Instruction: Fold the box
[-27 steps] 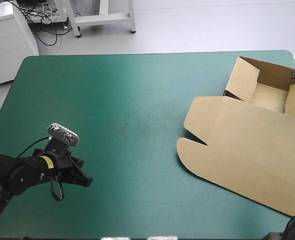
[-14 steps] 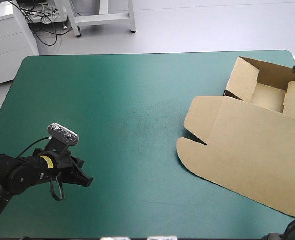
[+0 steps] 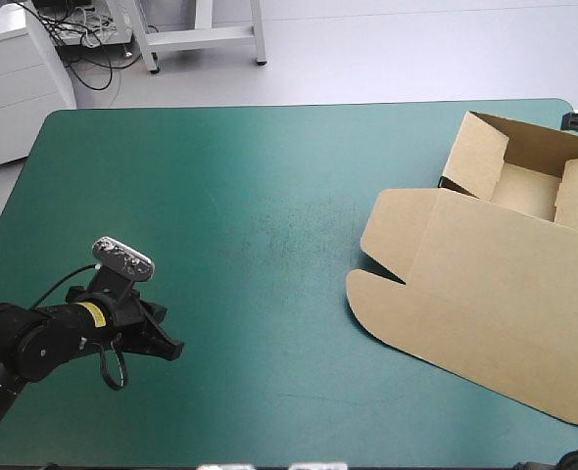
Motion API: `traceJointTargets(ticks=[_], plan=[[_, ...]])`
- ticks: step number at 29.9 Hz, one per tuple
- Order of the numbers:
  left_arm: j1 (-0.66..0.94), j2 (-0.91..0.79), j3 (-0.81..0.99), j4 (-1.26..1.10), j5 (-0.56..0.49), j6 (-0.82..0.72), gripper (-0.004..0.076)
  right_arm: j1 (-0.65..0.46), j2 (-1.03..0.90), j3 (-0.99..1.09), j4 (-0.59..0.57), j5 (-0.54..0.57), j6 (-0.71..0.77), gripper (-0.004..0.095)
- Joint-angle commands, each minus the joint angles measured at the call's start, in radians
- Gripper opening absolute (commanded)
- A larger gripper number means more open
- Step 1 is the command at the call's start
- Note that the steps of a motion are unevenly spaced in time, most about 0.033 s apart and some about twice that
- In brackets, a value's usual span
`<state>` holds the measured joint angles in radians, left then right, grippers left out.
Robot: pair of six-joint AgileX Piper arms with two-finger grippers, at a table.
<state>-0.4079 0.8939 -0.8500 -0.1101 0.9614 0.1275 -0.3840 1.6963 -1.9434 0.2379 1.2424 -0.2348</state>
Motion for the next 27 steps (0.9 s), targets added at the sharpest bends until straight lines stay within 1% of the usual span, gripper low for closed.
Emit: traceJointTargets(ticks=[1,3,8,10,12,15,20,27], plan=[[-0.004,-0.012,-0.017,-0.013,-0.084,-0.008,-0.0032,0.046,-0.123,0.059,0.033,0.004,-0.031,-0.0021],[-0.004,-0.012,-0.007,-0.012,-0.113,-0.008,-0.0032,0.090,-0.179,0.136,0.033,0.004,-0.052,-0.0022],[-0.004,-0.012,-0.004,-0.006,-0.146,0.000,-0.0032,0.228,-0.331,0.341,0.033,-0.006,-0.117,-0.0021],[-0.004,-0.021,-0.002,-0.006,-0.158,0.023,-0.0032,0.276,-0.395,0.442,0.033,-0.040,-0.118,-0.0021],[-0.004,-0.042,0.008,-0.006,-0.176,0.062,-0.0032,0.325,-0.475,0.551,0.033,-0.104,-0.118,-0.0021],[-0.004,-0.086,0.049,-0.003,-0.213,0.064,-0.0032,0.389,-0.591,0.706,0.033,-0.182,-0.113,-0.0022],[-0.004,-0.167,0.145,-0.029,-0.216,0.060,-0.0032,0.435,-0.775,0.944,0.041,-0.252,-0.113,-0.0022],[-0.004,-0.287,0.285,-0.058,-0.223,0.060,-0.0032,0.435,-1.017,1.205,0.051,-0.305,-0.113,-0.0022]])
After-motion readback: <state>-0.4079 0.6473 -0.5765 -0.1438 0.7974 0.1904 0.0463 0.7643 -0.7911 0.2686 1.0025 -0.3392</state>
